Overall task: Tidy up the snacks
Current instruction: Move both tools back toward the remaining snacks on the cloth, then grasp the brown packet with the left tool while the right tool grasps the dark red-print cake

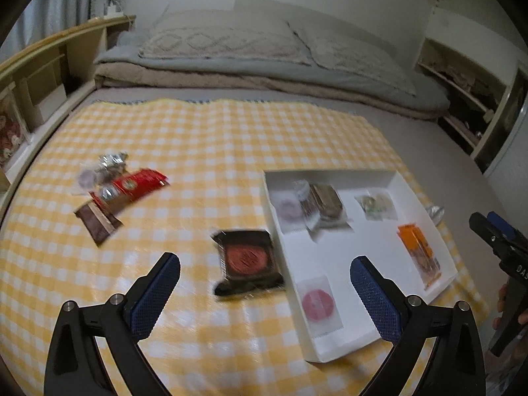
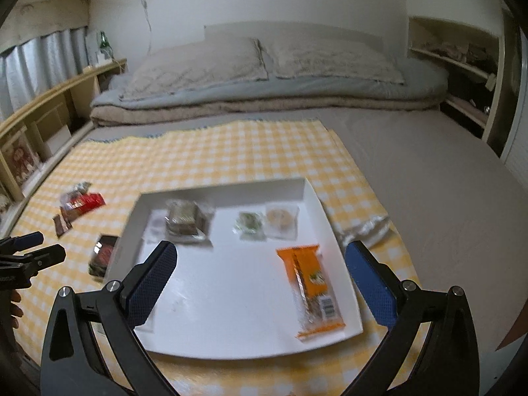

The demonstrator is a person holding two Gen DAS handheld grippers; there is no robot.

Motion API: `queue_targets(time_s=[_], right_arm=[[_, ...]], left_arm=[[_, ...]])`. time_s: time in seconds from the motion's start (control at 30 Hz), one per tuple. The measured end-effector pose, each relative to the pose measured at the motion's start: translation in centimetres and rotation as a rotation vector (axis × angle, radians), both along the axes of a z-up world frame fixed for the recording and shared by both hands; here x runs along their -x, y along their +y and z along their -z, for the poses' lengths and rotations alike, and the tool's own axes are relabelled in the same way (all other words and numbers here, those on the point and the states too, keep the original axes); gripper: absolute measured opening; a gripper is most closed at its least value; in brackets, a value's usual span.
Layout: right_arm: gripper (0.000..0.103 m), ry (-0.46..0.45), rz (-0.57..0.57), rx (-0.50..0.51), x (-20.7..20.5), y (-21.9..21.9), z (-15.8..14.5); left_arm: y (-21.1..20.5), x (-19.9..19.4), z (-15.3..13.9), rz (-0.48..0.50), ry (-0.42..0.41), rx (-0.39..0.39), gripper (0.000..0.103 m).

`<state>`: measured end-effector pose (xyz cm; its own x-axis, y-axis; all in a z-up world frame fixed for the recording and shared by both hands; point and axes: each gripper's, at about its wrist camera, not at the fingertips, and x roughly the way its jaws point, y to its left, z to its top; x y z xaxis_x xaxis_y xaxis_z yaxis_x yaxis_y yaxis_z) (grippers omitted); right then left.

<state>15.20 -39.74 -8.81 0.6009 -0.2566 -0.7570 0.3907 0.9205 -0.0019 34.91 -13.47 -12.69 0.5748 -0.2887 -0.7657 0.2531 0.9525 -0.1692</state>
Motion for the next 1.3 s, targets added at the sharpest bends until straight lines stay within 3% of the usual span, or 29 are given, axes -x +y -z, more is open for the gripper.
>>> queue_targets(time_s=[0.33,0.93,1.2,1.23,1.3], right_arm=[[0.103,-0.046,-0.064,-0.009,-3.7,3.6,-1.0],[0.103,-0.015,-0.357,-0.033,-13.4,14.6,0.6],[0.103,0.067,-0.520,-0.040,-16.7,18.8,2.6],[0.101,0.081,-0.541,-0.035,-17.1,19.1,2.9],[0.082,0.116,-0.585,-0.026,-18.2,19.8,3.8]], left_arm=[[5.8,0.2,-3.0,-0.058,-0.083,0.002,0.103],[15.9,-2.1,-5.9,-0.196,-0.155,-0.065,0.103],[18.4,-6.7,-3.0,-0.243,-0.057,-0.107,0.103],[18.6,-7.5,-2.5,-0.251,-0.036,-0.113,0.103],[18.8,-9.6,-1.1,-0.275,0.016,-0.127,0.103]])
